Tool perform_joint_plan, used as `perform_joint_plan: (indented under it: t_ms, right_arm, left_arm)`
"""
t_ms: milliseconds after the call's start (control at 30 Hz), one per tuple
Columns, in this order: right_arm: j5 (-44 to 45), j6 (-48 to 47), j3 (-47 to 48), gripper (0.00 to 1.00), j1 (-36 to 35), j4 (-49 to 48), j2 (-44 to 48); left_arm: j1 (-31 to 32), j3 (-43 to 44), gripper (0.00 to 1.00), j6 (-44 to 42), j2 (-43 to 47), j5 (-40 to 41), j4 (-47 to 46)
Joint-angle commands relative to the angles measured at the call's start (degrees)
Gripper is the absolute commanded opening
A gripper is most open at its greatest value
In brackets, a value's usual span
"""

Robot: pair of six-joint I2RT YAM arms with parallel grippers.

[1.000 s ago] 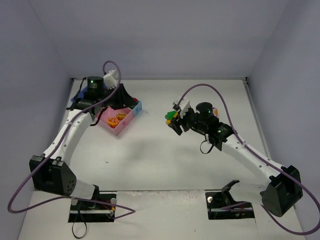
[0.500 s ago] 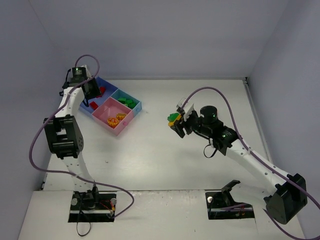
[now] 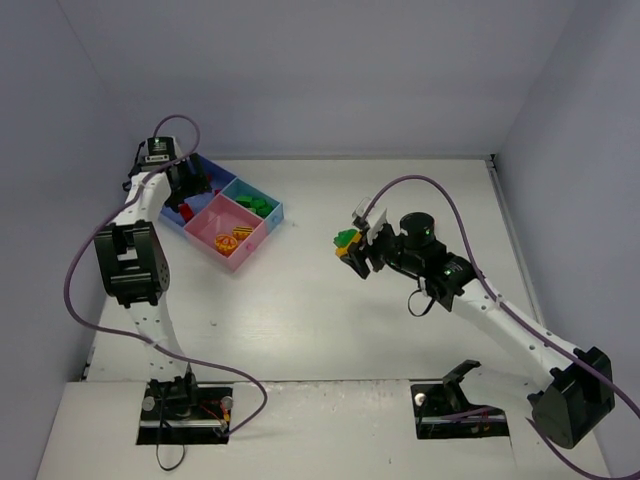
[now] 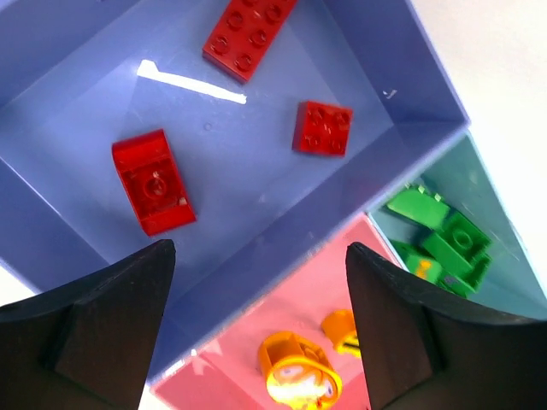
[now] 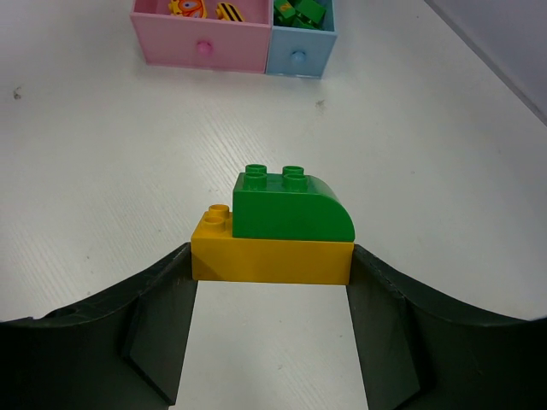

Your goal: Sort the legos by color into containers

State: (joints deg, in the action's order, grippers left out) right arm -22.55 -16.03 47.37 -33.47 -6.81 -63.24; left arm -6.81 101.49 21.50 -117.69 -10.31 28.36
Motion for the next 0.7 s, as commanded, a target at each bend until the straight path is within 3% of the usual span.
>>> perform_joint_plan:
  t_ms: [0, 200, 267, 533, 667]
  right_arm:
    - [-3.0, 0.7, 1.6, 0.0, -0.3, -3.3, -0.5]
    - [-6.7, 0.7, 4.1, 0.01, -0.5, -3.9, -2.3]
    - [-9.0, 0.7, 5.4, 0.02, -0.5, -3.9, -3.2]
    - [-11.5, 0.0, 7.5, 0.02, -0.5, -3.5, -2.2]
    - [-12.7, 0.1, 7.7, 0.02, -0.6, -2.8, -1.9]
  left_arm:
    - [0.0, -0.6, 0.75, 0.7, 8.6, -3.0, -0.3]
    - [3.9, -11.4, 0.75, 4.7, 22.1, -19.4, -4.7]
    - [9.9, -15.2, 0.75, 7.4, 27.3, -28.3, -7.5]
    - [21.5, -19.3, 0.75, 15.2, 31.3, -43.0, -12.8]
    - [25.8, -19.8, 0.75, 15.0, 31.3, -45.2, -12.4]
